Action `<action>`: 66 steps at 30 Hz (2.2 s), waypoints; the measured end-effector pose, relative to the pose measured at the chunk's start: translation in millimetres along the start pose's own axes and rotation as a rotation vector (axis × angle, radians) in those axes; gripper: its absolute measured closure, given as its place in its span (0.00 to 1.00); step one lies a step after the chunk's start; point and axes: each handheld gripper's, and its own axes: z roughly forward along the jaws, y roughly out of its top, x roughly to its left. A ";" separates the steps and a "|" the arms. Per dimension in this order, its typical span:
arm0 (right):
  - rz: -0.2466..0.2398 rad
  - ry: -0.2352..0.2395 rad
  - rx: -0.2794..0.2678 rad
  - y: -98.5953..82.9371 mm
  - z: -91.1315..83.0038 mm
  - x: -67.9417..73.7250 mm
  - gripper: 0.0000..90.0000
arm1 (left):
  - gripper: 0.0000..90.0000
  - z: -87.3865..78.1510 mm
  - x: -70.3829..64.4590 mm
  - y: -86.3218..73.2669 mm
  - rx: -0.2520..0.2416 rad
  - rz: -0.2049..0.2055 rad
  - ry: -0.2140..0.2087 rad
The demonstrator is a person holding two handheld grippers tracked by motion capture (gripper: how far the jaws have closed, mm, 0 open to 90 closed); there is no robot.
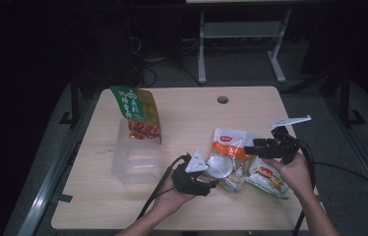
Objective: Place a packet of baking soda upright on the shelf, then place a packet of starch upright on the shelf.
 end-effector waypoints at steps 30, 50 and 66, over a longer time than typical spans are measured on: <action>0.120 0.003 0.155 -16.3 36.7 -22.5 0.38 | 0.55 37.1 21.4 -2.0 0.100 -0.050 0.053; 0.159 0.048 0.229 -12.8 66.6 -22.0 0.52 | 0.56 41.2 18.5 -2.5 0.113 -0.045 0.044; 0.085 0.109 0.235 -8.5 70.2 -5.2 0.98 | 0.54 40.3 17.8 -2.4 0.120 -0.039 0.044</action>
